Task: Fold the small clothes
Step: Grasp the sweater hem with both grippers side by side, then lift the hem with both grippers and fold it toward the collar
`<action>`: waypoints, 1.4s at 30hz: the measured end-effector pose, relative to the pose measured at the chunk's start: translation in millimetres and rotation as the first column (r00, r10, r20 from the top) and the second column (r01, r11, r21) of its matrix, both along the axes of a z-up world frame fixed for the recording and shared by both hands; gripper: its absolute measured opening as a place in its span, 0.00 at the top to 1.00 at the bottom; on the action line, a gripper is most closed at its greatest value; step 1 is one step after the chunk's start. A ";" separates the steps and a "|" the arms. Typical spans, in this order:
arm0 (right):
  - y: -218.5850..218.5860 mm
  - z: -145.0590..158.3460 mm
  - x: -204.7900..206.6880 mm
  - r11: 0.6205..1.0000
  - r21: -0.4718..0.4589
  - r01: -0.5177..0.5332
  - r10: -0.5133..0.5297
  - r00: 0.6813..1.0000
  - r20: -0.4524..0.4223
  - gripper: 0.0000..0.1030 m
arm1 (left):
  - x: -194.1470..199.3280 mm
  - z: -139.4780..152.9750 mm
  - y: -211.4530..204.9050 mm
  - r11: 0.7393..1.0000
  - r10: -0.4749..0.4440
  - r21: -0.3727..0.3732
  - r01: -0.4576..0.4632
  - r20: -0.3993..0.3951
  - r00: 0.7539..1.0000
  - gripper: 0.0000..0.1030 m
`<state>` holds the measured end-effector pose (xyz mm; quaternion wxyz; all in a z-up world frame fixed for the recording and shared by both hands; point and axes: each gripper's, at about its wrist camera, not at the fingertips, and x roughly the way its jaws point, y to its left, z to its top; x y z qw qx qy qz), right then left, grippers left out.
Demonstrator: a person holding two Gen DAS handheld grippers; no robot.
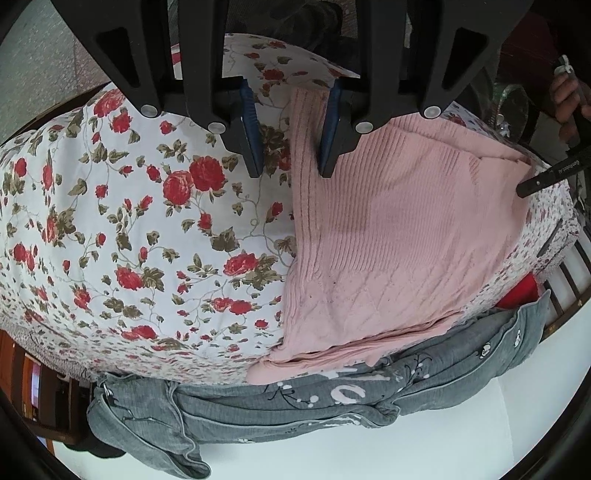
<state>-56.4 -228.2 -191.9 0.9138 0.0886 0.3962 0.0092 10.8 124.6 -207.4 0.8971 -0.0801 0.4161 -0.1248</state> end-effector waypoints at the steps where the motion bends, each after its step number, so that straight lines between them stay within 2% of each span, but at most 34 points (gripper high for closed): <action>1: -0.9 0.3 0.1 1.000 0.007 0.000 0.000 1.000 -0.004 0.69 | -0.3 0.4 -0.4 1.000 -0.001 0.000 0.001 -0.001 1.000 0.69; 9: 6.0 -0.7 -3.3 0.999 -0.040 -0.003 0.003 1.000 0.010 0.71 | 1.2 0.4 3.6 0.999 0.018 -0.037 -0.019 -0.015 1.000 0.70; 10: 7.5 -0.8 -3.3 0.999 -0.046 -0.006 0.006 1.000 0.012 0.79 | 1.7 0.6 4.7 0.999 0.021 -0.041 -0.022 -0.020 1.000 0.74; 11: 9.0 -1.3 -3.2 0.999 -0.041 -0.016 0.016 1.000 0.011 0.88 | 2.2 -0.2 6.4 0.999 0.021 -0.046 -0.022 -0.027 0.999 0.84; 14: 13.4 -0.5 -4.1 0.999 -0.031 -0.028 0.028 0.999 0.019 0.93 | 3.5 -3.2 13.3 0.996 0.018 -0.091 -0.022 -0.050 0.999 0.90; 18: 16.0 1.4 -5.9 0.999 -0.043 -0.033 0.034 0.999 0.033 0.94 | 2.4 -3.7 18.7 0.992 0.017 -0.126 -0.023 -0.048 0.999 0.92; 24: 10.6 10.9 -9.3 0.999 0.006 -0.038 0.038 0.998 0.056 0.94 | 0.4 5.4 23.4 0.987 0.007 -0.161 -0.012 -0.031 0.999 0.93; 29: 5.7 24.4 -12.4 0.997 0.055 -0.049 0.044 0.995 0.092 0.95 | 1.8 20.7 30.1 0.975 -0.006 -0.224 0.003 -0.012 1.000 0.93; 35: -1.4 50.6 -10.5 0.987 0.143 -0.075 0.052 0.987 0.154 0.95 | 6.0 49.6 33.2 0.970 -0.023 -0.241 0.034 0.047 0.999 0.93; 42: -9.5 90.7 3.6 0.973 0.204 -0.108 0.060 0.972 0.228 0.95 | 27.1 84.2 45.0 0.930 -0.001 -0.365 0.030 0.078 0.997 0.93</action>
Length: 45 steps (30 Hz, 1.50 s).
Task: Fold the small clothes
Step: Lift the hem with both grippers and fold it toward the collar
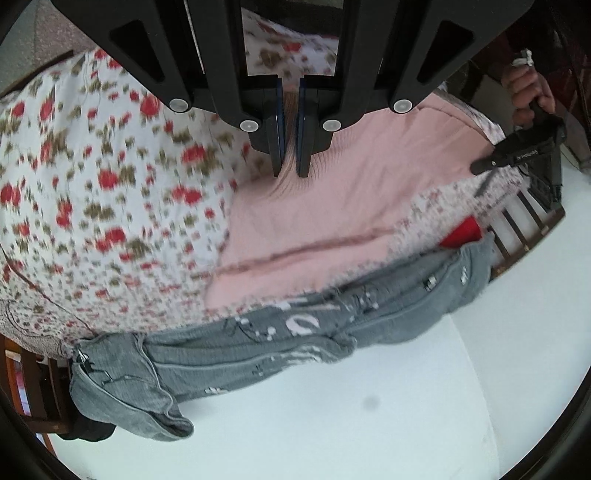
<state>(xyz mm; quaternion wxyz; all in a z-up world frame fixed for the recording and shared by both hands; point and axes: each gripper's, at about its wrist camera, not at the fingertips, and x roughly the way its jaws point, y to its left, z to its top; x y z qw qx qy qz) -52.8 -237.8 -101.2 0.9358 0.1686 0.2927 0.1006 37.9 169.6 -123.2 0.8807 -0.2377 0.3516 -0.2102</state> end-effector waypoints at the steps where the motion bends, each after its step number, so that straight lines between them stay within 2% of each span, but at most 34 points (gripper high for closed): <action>1: -1.5 4.8 3.1 1.000 0.014 -0.003 0.003 1.000 0.006 0.95 | 4.7 4.3 1.2 1.000 0.005 -0.017 -0.005 0.000 1.000 0.93; 8: -10.9 37.0 43.5 0.994 0.112 -0.015 0.009 0.999 0.047 0.95 | 42.3 27.8 5.5 0.996 0.037 -0.085 -0.036 0.007 0.999 0.93; 15: -23.8 52.6 97.3 0.986 0.168 0.006 -0.013 0.999 0.039 0.95 | 97.6 39.8 -1.5 0.996 0.060 -0.065 -0.059 0.017 0.998 0.93; 19: -31.4 51.8 132.1 0.985 0.169 0.035 -0.040 0.999 0.027 0.95 | 137.1 33.8 -6.4 0.996 0.068 -0.057 -0.067 0.009 0.998 0.93; 24: -40.8 34.7 187.3 0.979 0.199 0.044 -0.038 0.999 -0.032 0.95 | 186.4 17.4 -12.0 0.995 0.079 -0.064 -0.081 -0.034 0.996 0.93; 34: -50.4 21.1 304.5 0.981 0.185 0.053 -0.030 0.992 -0.126 0.94 | 287.3 8.1 -26.2 0.993 0.118 -0.011 -0.119 -0.058 0.991 0.92; 36: -52.1 16.3 324.4 0.983 0.173 0.064 -0.039 0.989 -0.145 0.89 | 307.5 -2.1 -24.0 0.990 0.135 -0.037 -0.138 -0.070 0.988 0.92; 38: -59.4 6.9 344.8 0.985 0.150 0.088 -0.061 0.982 -0.176 0.87 | 319.5 -10.2 -16.1 0.983 0.160 -0.080 -0.167 -0.079 0.984 0.84; 42: -74.4 -4.6 352.0 0.981 0.168 0.099 -0.066 0.980 -0.190 0.82 | 327.6 -24.0 3.1 0.969 0.155 -0.174 -0.174 -0.117 0.981 0.71; 45: -74.2 -6.7 348.5 0.989 0.108 0.097 -0.078 0.983 -0.169 0.67 | 333.2 -26.7 6.2 0.975 0.141 -0.154 -0.160 -0.126 0.982 0.67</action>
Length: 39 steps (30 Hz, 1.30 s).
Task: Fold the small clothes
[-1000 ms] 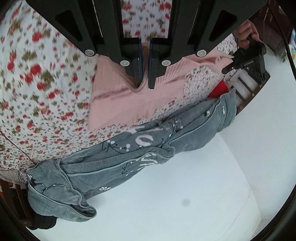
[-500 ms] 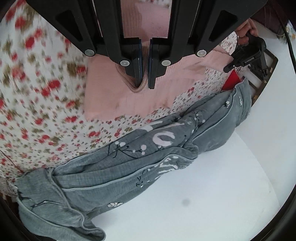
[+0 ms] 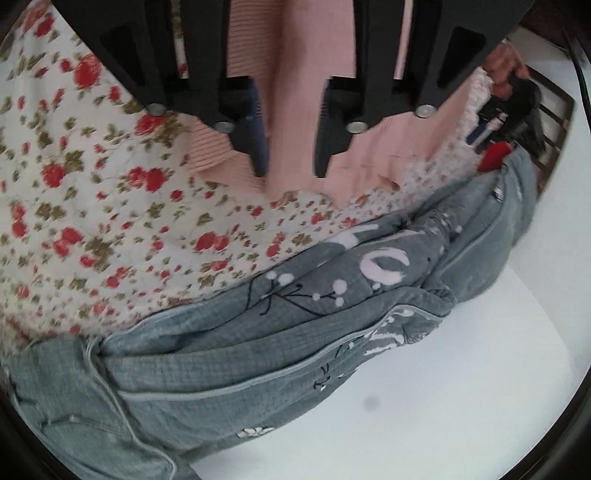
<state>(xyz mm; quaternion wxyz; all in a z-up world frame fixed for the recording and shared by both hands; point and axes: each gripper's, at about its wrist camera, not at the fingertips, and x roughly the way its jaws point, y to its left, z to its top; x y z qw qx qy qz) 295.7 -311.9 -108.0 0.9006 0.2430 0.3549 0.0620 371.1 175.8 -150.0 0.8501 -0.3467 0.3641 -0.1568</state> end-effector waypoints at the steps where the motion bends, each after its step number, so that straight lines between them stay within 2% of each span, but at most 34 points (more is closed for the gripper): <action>1: 1.9 -0.5 1.3 1.000 -0.027 -0.003 0.003 1.000 0.000 0.62 | 3.7 -0.3 -1.2 1.000 -0.012 0.006 0.012 -0.009 1.000 0.66; 3: 8.9 -2.7 9.0 0.997 -0.072 -0.028 0.027 0.999 -0.020 0.61 | 14.3 -1.1 -8.5 0.997 -0.067 0.021 0.068 -0.033 0.997 0.58; 6: 17.9 -7.0 26.9 0.993 -0.093 -0.071 0.065 0.996 -0.065 0.61 | 31.1 -4.0 -29.8 0.983 -0.125 0.128 0.134 -0.078 0.989 0.56; 10: 24.9 -22.1 48.4 0.988 -0.119 -0.098 0.082 0.988 -0.134 0.60 | 32.5 -21.0 -59.1 0.940 -0.208 0.268 0.212 -0.045 0.977 0.56; 11: 27.0 -29.5 52.2 0.986 -0.134 -0.102 0.080 0.984 -0.157 0.60 | 28.8 -27.4 -66.5 0.920 -0.227 0.324 0.223 -0.025 0.974 0.56; 12: 29.0 -37.5 54.7 0.982 -0.154 -0.106 0.079 0.982 -0.172 0.60 | 27.3 -30.5 -70.3 0.908 -0.241 0.348 0.233 -0.020 0.970 0.56; 15: 34.6 -46.0 54.7 0.975 -0.188 -0.115 0.085 0.983 -0.160 0.61 | 23.3 -26.3 -68.7 0.910 -0.264 0.338 0.239 0.031 0.964 0.57; 16: 36.2 -43.8 52.9 0.973 -0.192 -0.124 0.098 0.985 -0.139 0.66 | 24.2 -26.4 -68.4 0.910 -0.263 0.339 0.238 0.029 0.964 0.58; 17: 36.9 -43.5 52.3 0.972 -0.193 -0.130 0.106 0.986 -0.128 0.76 | 26.2 -28.8 -69.4 0.906 -0.256 0.352 0.234 0.014 0.967 0.59; 18: 37.9 -44.6 50.9 0.971 -0.197 -0.133 0.110 0.987 -0.120 0.81 | 23.9 -26.7 -67.2 0.902 -0.256 0.361 0.238 0.001 0.967 0.62; 20: 40.9 -47.9 51.9 0.968 -0.211 -0.138 0.114 0.986 -0.123 0.88 | 25.8 -26.7 -64.9 0.897 -0.244 0.375 0.233 -0.020 0.970 0.80; 21: 41.0 -46.8 52.2 0.968 -0.207 -0.139 0.117 0.987 -0.113 0.92 | 26.9 -27.4 -61.6 0.902 -0.232 0.369 0.225 -0.027 0.972 0.86; 23: 36.1 -46.5 50.2 0.976 -0.174 -0.134 0.119 0.989 -0.091 0.94 | 26.8 -26.3 -50.8 0.926 -0.218 0.313 0.213 -0.018 0.976 0.93; 27: 21.5 -41.3 41.6 0.991 -0.101 -0.086 0.084 0.996 -0.028 0.94 | 15.9 -18.0 -28.4 0.958 -0.173 0.239 0.156 0.052 0.983 0.93; 30: 19.3 -38.8 39.1 0.992 -0.107 -0.065 0.064 0.998 -0.009 0.95 | 22.1 -26.6 -30.5 0.950 -0.173 0.262 0.169 -0.008 0.985 0.93; 32: 25.2 -45.6 46.0 0.985 -0.162 -0.065 0.054 0.996 -0.071 0.95 | 27.7 -33.1 -35.1 0.941 -0.169 0.287 0.178 -0.057 0.984 0.92; 34: 26.9 -49.2 49.8 0.982 -0.175 -0.068 0.050 0.993 -0.104 0.95 | 31.6 -35.2 -42.2 0.936 -0.165 0.305 0.177 -0.063 0.984 0.91; 39: 28.1 -51.3 50.1 0.979 -0.194 -0.064 0.042 0.993 -0.112 0.95 | 34.7 -38.4 -45.4 0.931 -0.160 0.320 0.175 -0.071 0.984 0.90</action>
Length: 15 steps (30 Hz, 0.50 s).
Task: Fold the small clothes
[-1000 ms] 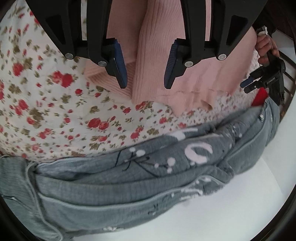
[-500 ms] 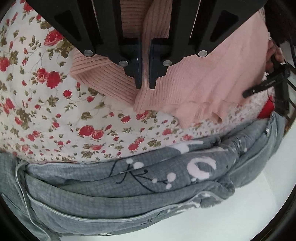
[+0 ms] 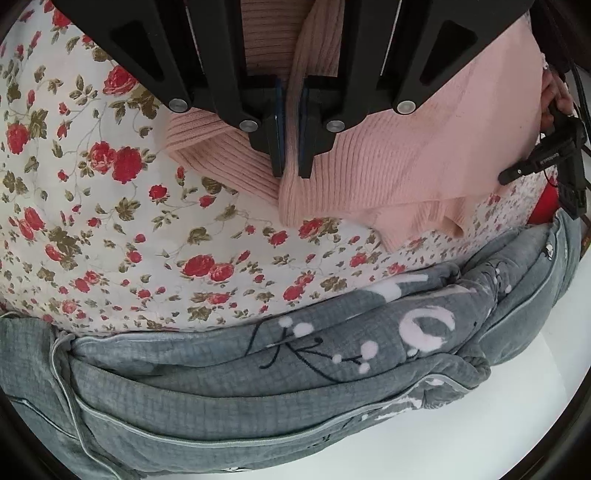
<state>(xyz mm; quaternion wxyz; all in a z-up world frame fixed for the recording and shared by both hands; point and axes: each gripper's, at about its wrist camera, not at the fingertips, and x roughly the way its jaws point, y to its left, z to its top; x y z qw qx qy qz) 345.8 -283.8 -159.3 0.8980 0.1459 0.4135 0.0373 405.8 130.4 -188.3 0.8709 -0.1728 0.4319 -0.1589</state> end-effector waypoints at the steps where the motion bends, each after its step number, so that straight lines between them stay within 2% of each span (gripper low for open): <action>1: 0.1 -0.5 0.4 1.000 0.000 0.000 0.000 1.000 0.000 0.95 | 0.9 -0.4 -1.5 1.000 0.001 0.004 -0.001 -0.001 1.000 0.90; 15: 1.6 -1.9 2.1 1.000 -0.015 -0.007 0.007 1.000 -0.001 0.94 | 6.5 -1.9 -16.7 0.997 -0.023 0.070 0.022 0.018 1.000 0.88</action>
